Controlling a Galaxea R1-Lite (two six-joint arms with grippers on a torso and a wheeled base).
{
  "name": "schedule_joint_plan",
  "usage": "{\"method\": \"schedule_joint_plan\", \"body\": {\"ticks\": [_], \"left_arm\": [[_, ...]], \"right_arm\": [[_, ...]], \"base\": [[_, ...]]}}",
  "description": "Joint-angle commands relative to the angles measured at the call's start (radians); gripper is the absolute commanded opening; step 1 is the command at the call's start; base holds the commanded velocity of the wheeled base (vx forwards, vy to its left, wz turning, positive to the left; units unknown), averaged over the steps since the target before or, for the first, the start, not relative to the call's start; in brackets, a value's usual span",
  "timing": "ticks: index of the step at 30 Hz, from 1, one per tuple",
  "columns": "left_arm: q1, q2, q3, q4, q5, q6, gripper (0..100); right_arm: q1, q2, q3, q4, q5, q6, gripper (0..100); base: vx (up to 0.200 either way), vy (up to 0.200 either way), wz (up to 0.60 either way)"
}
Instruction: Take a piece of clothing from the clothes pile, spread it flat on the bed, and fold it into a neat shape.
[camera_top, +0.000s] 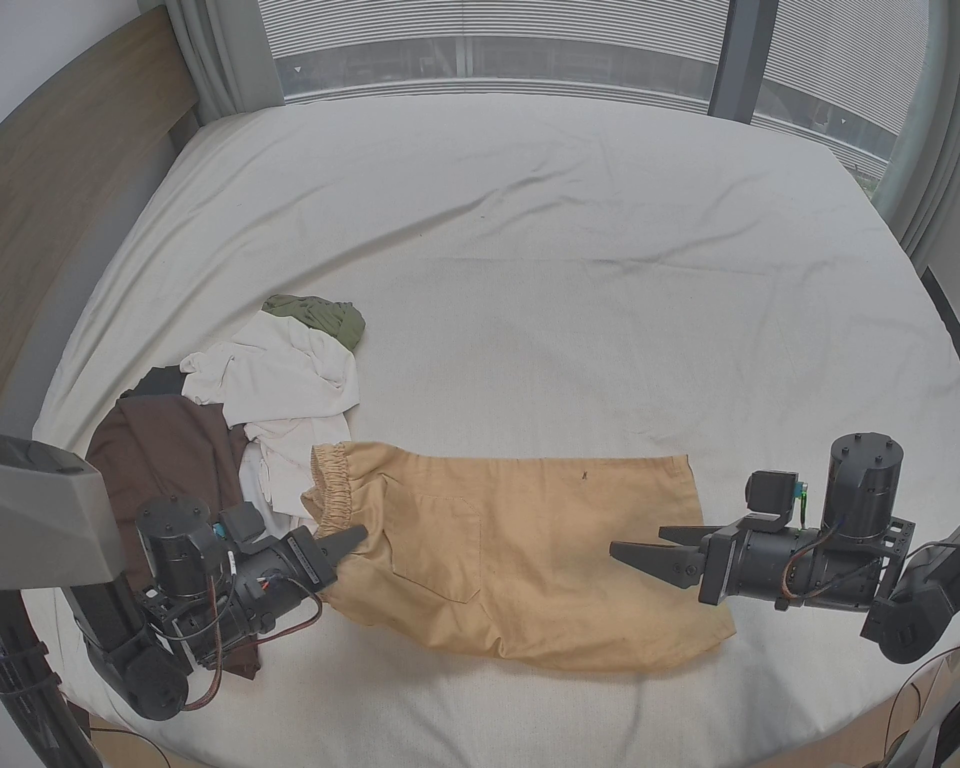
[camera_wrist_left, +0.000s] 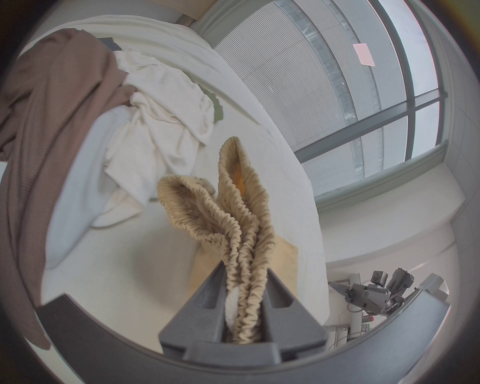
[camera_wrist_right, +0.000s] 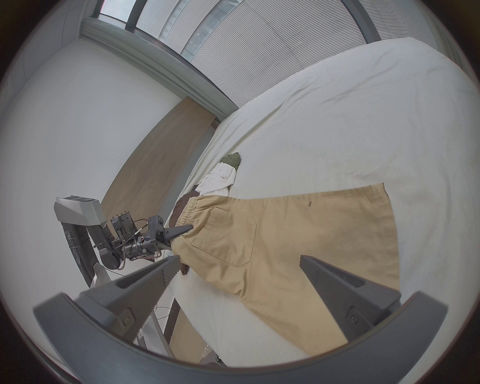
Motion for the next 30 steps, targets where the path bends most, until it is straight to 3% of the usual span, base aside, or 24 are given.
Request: {"method": "schedule_joint_plan", "body": {"ticks": [1, 9, 20, 30], "left_arm": [[-0.049, -0.007, -0.025, 0.0, 0.001, 0.001, 0], [-0.14, -0.004, -0.081, 0.0, 0.001, -0.002, 0], [-0.195, 0.002, -0.127, 0.0, -0.004, -0.001, 0], [-0.258, -0.001, -0.159, 0.0, -0.007, -0.002, 0]], "right_arm": [[-0.004, -0.001, -0.004, -0.002, 0.0, 0.0, 100], [-0.013, -0.007, -0.01, -0.002, 0.0, 0.0, 100], [-0.041, -0.032, -0.028, -0.003, 0.008, 0.003, 100], [-0.058, -0.036, -0.033, -0.12, 0.006, 0.015, 100]], "base": [[0.0, 0.0, 0.0], [0.0, 0.0, 0.0], [0.0, 0.0, 0.0], [0.0, 0.0, 0.0]]}}
